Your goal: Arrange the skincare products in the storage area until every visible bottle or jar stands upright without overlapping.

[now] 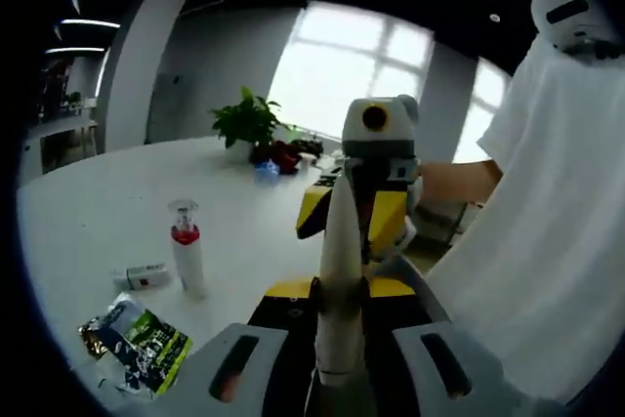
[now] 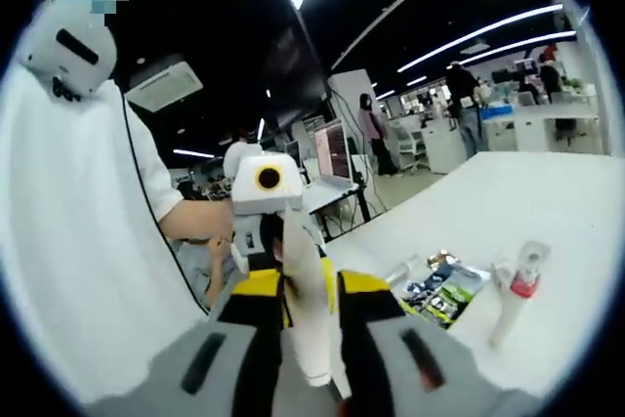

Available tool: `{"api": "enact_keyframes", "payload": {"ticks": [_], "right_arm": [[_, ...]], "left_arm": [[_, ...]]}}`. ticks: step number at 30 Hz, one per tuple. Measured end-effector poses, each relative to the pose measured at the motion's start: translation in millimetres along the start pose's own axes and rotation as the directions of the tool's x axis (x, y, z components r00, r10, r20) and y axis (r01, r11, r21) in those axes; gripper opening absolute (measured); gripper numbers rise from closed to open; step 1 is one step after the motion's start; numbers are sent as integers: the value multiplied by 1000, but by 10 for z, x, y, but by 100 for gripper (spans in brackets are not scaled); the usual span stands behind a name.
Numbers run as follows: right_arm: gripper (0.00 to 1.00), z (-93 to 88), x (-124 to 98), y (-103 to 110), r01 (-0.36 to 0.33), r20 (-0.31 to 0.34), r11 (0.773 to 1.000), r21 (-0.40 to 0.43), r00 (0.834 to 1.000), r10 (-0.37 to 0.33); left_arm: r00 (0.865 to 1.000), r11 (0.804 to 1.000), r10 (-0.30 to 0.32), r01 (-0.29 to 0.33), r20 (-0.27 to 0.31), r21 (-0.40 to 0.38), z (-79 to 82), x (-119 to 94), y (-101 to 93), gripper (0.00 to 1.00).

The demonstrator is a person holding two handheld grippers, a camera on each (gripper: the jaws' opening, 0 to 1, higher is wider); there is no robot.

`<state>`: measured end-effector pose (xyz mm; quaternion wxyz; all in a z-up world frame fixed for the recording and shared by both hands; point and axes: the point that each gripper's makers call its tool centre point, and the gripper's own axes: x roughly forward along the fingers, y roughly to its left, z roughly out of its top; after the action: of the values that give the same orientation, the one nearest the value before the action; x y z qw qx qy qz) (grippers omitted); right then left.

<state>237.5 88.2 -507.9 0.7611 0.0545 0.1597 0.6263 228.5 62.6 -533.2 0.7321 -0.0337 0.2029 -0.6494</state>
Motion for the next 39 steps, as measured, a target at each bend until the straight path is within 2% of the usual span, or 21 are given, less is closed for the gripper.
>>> {"api": "enact_keyframes", "payload": {"ticks": [6,11,15,21,24,25,27,30,31,37,39], "right_arm": [[17,-80,60,-6,-23,-44,999,-30,999,22],[12,-117,94,12,-54,-66,994,-97,997,48],[11,-180,131,-1,-81,-103,988,-132,992,67],[11,-211,142,-31,-104,-126,983,-150,988,86],[11,-231,158,-65,-111,-139,981,-161,986,89],[11,-242,160,-70,-115,-143,980,-163,985,92],[11,-274,157,-86,-113,-150,978,-176,985,87],[11,-315,142,-135,-93,-139,979,-179,988,68],[11,-329,132,-153,-84,-131,981,-174,989,61],[12,-363,73,-252,-48,-102,989,-143,994,34],[13,-382,67,-281,-39,-96,991,-126,995,27]], "left_arm": [[999,1000,4,-4,-32,17,-90,4,31,14],[998,999,9,-7,-55,36,-128,0,70,16],[991,994,11,4,-132,112,-226,23,91,16],[979,984,13,25,-204,178,-286,51,133,16],[955,964,50,30,-293,263,-362,55,190,16],[937,955,63,43,-343,292,-420,60,204,16],[914,949,82,51,-398,312,-503,79,239,16],[915,960,77,39,-395,276,-512,137,296,16],[917,972,75,21,-391,235,-518,146,313,16],[938,977,78,-4,-338,215,-529,196,367,15],[941,977,79,-8,-329,211,-549,212,383,15]]}}
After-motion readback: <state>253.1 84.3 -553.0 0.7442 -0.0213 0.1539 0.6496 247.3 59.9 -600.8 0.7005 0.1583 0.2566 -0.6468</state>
